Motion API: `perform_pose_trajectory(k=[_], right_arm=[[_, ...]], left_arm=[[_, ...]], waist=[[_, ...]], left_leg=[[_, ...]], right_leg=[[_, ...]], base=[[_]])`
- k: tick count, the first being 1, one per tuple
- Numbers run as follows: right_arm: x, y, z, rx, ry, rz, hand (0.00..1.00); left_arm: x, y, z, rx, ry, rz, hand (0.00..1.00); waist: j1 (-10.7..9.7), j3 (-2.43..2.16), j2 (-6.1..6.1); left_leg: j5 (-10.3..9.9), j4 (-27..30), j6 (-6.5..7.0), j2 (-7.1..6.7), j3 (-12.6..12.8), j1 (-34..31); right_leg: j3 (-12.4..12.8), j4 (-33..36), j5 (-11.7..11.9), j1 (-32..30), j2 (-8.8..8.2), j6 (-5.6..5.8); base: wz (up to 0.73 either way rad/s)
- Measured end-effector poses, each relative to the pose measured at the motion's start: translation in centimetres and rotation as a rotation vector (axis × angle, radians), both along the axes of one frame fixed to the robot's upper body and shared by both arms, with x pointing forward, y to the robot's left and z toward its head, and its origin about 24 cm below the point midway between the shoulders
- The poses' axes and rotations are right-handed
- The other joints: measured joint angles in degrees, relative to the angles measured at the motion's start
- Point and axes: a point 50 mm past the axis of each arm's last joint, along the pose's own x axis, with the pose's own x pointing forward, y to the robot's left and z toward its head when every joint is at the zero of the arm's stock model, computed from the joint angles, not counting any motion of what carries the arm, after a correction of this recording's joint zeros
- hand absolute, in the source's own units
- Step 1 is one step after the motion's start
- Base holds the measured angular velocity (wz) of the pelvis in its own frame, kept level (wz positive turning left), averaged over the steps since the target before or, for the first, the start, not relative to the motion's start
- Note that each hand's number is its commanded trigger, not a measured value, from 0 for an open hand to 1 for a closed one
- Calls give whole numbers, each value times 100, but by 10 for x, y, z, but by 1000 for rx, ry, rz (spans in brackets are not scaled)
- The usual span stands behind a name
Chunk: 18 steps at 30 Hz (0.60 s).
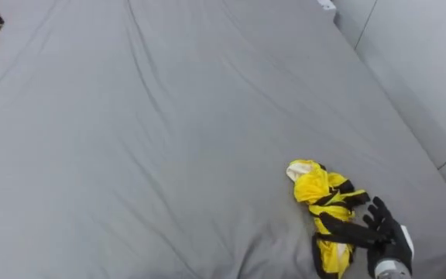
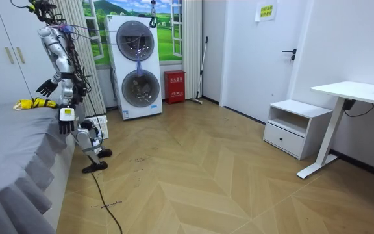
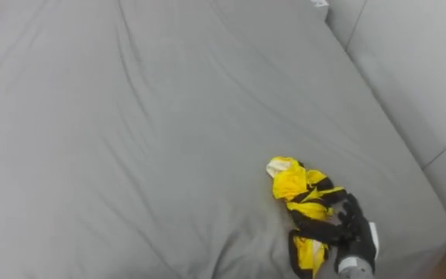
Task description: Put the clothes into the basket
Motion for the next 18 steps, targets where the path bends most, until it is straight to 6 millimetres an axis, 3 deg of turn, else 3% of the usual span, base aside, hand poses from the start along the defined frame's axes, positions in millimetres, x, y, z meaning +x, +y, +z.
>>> perform_pose_trajectory(k=[1,2,5,9,15,18], right_arm=[[8,1,5,-10,-19,4,0],[10,1,6,-15,-25,-2,0],[12,-4,10,-46,-24,-38,0],[34,-2,19,-80,-49,-10,0],[41,-1,2,-78,83,41,0],[51,-2,6,-95,90,75,0]], left_arm=[[-1,-1,-2,-7,19,18,0],[-2,0,-2,-8,28,27,0],[-1,5,-1,-1,33,15,0],[-1,5,-2,-11,49,2,0],[19,6,-3,-16,44,-54,0],[27,5,-2,-19,32,-95,0]], waist=[[-18,-36,-9],[-83,-34,20],[-225,-17,30],[-238,25,-47],[9,32,-34],[184,30,8]], left_leg=[[-35,30,-81,16,-69,-178],[-13,23,-118,17,-48,-224],[44,-179,-154,29,194,-196],[87,-150,-125,13,183,-309],[118,158,-74,-93,136,-720],[155,244,-38,-105,133,-960]], right_leg=[[-192,-113,335,-142,-90,-235],[-300,-180,384,-141,-85,-251],[-545,-182,385,-119,-76,-253],[-640,-268,382,-170,-101,-254],[-803,-257,322,-314,-200,-220],[-845,-213,383,-550,-226,-224]], base=[[-57],[0],[32],[19],[20],[5]])
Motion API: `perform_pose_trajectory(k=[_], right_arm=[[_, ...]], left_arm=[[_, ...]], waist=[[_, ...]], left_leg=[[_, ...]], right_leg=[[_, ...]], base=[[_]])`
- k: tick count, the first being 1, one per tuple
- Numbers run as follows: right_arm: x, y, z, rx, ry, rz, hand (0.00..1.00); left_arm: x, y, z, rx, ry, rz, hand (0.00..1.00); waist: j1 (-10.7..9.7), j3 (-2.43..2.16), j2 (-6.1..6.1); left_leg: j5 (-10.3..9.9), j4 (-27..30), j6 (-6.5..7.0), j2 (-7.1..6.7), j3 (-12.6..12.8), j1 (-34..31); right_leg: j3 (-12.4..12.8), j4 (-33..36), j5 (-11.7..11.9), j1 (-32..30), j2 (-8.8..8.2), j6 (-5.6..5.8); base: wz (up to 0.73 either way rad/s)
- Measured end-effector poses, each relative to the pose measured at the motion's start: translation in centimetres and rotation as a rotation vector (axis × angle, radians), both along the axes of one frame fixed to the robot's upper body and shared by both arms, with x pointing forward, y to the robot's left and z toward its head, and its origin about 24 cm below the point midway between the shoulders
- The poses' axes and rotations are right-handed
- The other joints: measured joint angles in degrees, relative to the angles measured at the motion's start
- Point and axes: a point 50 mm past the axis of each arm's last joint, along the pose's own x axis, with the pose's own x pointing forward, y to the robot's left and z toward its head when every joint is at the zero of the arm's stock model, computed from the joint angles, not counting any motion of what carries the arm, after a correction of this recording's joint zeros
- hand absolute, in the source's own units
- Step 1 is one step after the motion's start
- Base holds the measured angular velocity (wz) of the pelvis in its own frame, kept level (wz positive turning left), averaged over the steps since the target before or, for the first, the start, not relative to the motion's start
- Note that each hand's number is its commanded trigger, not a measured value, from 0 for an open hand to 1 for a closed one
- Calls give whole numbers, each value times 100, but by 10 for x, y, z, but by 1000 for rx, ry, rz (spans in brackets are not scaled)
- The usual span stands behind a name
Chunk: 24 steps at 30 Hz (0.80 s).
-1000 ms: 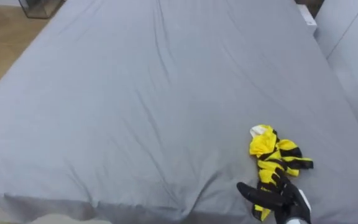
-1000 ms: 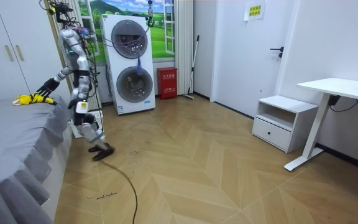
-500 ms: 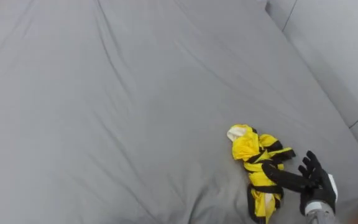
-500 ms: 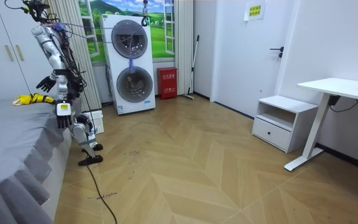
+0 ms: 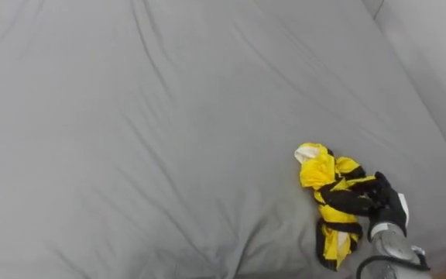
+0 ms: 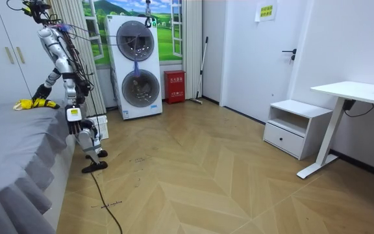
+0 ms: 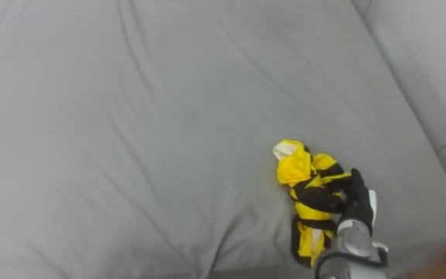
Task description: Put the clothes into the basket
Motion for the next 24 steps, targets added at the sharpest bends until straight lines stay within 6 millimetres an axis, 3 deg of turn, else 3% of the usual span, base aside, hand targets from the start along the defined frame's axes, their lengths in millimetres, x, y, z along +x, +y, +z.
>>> perform_pose_trajectory(k=[6,11,12,13,16,24], right_arm=[[13,0,8,-62,7,83,0],[17,3,9,-91,26,121,0],[17,3,9,-93,35,128,21],[18,3,9,-102,42,137,97],[18,4,9,-129,55,165,100],[15,0,7,-172,87,188,100]], left_arm=[[1,-2,-1,-14,19,-17,0],[4,-2,-1,-19,21,-25,0],[5,-2,-1,-19,21,-26,0],[7,-2,-1,-19,18,-28,0],[12,-1,0,-9,18,-51,0],[15,2,1,5,4,-72,0]], waist=[[220,19,37],[278,24,32],[278,24,30],[287,32,18],[320,59,-24],[344,77,-84]], left_leg=[[16,4,14,-30,-58,-104],[21,6,14,-37,-110,-271],[21,-5,14,-37,-107,-270],[21,-14,14,-31,-82,-270],[21,-32,14,4,3,-275],[21,-164,14,-1,29,-242]], right_leg=[[-80,-28,12,-63,-29,11],[-131,-20,15,-211,-33,9],[-136,-22,15,-207,-33,9],[-136,-22,15,-209,-31,8],[-135,-21,20,-222,-24,0],[-144,-58,19,-233,-18,1]], base=[[6],[5],[0],[0],[0],[0]])
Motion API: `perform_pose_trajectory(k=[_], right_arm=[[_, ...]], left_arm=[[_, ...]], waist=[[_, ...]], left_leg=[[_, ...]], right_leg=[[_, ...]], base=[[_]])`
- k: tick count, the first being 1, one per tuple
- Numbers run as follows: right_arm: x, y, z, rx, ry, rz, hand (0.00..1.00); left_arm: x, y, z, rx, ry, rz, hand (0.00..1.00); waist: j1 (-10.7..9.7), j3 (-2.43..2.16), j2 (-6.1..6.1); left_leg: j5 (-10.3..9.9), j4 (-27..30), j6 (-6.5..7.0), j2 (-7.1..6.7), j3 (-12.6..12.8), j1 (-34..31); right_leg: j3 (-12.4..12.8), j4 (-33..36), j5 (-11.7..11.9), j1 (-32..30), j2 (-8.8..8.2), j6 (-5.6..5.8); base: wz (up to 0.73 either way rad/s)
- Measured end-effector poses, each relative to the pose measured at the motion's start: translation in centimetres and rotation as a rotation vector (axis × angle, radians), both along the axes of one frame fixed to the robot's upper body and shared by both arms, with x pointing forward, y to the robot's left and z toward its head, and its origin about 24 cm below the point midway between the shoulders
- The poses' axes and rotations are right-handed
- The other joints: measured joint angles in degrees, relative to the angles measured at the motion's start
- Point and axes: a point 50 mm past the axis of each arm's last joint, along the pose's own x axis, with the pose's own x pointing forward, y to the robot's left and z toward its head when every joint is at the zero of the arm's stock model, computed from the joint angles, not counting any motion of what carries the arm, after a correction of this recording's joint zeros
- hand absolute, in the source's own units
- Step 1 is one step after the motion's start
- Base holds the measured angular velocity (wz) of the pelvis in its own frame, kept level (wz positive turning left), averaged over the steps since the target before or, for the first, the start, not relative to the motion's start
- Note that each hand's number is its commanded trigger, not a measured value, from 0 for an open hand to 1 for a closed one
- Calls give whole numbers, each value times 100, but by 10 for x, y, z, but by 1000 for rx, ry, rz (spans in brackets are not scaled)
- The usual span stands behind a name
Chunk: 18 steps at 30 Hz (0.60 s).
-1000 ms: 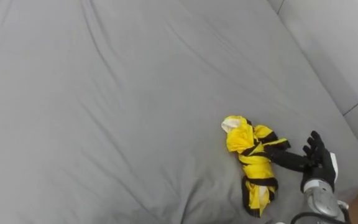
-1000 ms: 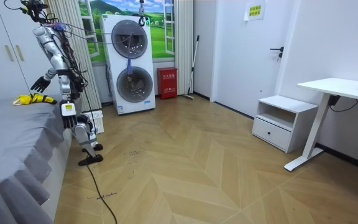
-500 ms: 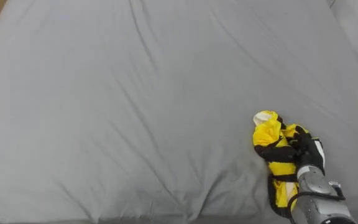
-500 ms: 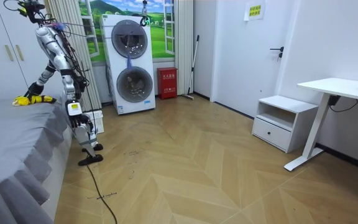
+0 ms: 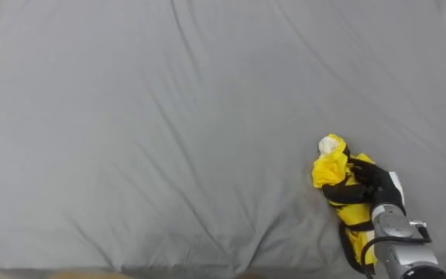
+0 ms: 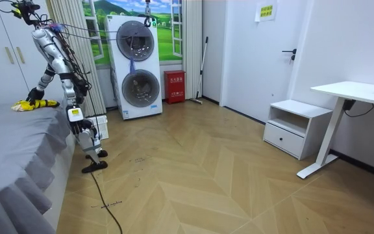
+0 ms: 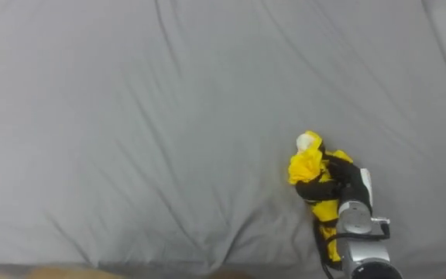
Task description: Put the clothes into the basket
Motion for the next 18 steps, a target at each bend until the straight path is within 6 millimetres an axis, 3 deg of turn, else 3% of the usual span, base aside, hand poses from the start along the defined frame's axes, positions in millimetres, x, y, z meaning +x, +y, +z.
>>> perform_pose_trajectory(k=[11,18], right_arm=[[-2,6,-6,24,39,43,100],[-5,5,-7,31,36,39,100]], left_arm=[[1,2,1,6,-7,-1,0],[-2,2,0,10,4,2,0]], waist=[[-9,3,-66],[-142,-7,-69]], left_leg=[[9,-25,11,8,-12,88],[14,-50,16,-36,-40,319]], right_leg=[[-56,1,-1,97,-24,3],[-64,-94,-12,367,-18,31]], base=[[1],[2]])
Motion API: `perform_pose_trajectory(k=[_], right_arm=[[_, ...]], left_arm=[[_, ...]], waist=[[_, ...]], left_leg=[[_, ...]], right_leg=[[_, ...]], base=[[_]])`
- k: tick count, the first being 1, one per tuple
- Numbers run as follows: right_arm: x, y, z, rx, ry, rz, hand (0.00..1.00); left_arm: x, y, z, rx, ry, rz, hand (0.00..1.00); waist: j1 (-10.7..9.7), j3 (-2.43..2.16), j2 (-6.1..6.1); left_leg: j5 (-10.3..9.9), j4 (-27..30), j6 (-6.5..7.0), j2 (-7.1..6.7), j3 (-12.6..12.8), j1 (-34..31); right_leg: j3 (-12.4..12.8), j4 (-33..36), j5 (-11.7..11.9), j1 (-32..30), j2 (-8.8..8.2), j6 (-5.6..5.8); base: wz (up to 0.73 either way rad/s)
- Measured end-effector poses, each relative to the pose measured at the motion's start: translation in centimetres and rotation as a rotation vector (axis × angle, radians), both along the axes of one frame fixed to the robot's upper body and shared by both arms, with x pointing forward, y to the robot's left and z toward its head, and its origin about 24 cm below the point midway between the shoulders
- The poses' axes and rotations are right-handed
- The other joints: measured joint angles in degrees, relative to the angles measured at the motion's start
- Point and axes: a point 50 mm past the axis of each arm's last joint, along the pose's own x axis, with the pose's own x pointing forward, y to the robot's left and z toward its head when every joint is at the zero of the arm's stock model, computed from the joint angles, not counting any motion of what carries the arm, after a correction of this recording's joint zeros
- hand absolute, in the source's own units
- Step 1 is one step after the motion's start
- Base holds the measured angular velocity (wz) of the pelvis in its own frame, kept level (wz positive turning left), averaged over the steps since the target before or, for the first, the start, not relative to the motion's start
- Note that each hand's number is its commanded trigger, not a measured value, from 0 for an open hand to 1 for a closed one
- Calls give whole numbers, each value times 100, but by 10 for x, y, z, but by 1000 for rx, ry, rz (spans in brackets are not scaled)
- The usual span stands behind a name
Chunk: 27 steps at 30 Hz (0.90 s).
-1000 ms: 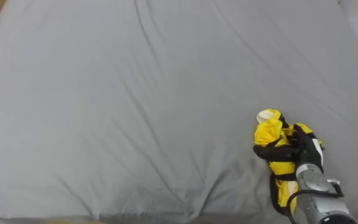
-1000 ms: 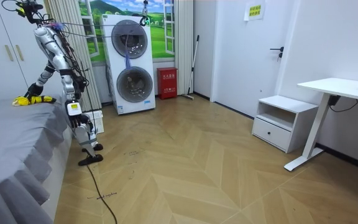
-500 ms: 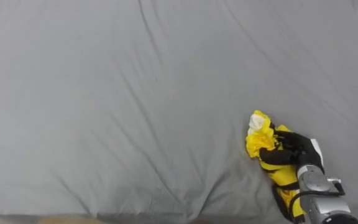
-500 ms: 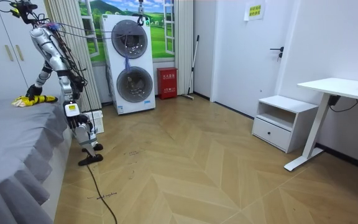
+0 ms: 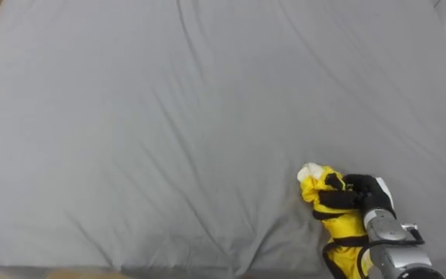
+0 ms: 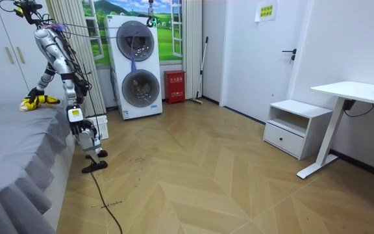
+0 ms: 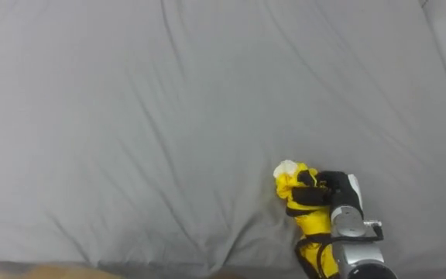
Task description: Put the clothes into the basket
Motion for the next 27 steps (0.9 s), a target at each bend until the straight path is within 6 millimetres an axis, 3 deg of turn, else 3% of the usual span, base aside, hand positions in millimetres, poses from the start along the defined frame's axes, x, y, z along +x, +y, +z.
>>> perform_pose_trajectory(k=[5,7,10,14,16,20,22,24,27], right_arm=[[0,4,17,34,-138,19,100],[-4,4,22,66,-177,17,100],[-12,1,28,80,-222,13,100],[-25,-12,33,78,-262,-45,100],[-32,-20,38,80,-280,-81,100],[-34,-24,53,60,-345,-94,100],[-44,-34,52,34,-338,-146,100],[-51,-39,48,23,-319,-186,100],[-65,-44,39,40,-285,-236,100]], left_arm=[[-1,1,0,1,-3,7,0],[-3,2,0,9,3,8,0],[-8,4,1,21,7,31,0],[-7,2,0,19,8,25,0],[-3,1,1,17,-1,7,0],[-3,-2,0,20,37,-14,0],[-8,-1,-1,36,73,-24,0],[-12,0,-1,40,91,-25,0],[-17,0,-2,38,122,-15,0]], waist=[[-156,-34,-23],[-185,-119,-77],[-340,-170,-130],[-564,-180,-132],[-700,-183,-123],[-932,-193,-92],[-1085,-193,-93],[-1118,-183,-80],[-1235,-179,-32]], left_leg=[[-1,-59,1,-17,68,319],[-2,-119,2,-13,288,527],[-3,-204,3,-17,425,839],[-5,-331,5,-9,667,1243],[-23,-351,27,46,1040,1443],[-26,-355,29,70,1312,1557],[-63,-362,39,74,1399,1624],[-98,-386,34,115,1647,1693],[-234,-394,20,196,1805,1759]], right_leg=[[39,-110,-16,331,0,41],[155,-157,-27,495,2,65],[261,-219,-36,770,-1,100],[401,-288,-35,1079,-1,119],[627,-285,-44,1182,21,135],[945,-282,-37,1164,52,140],[1107,-270,-25,1162,109,143],[1223,-280,-20,1124,152,140],[1362,-268,-8,1116,266,125]], base=[[1],[-15],[-18],[-23],[-46],[-51],[-25],[-30],[-26]])
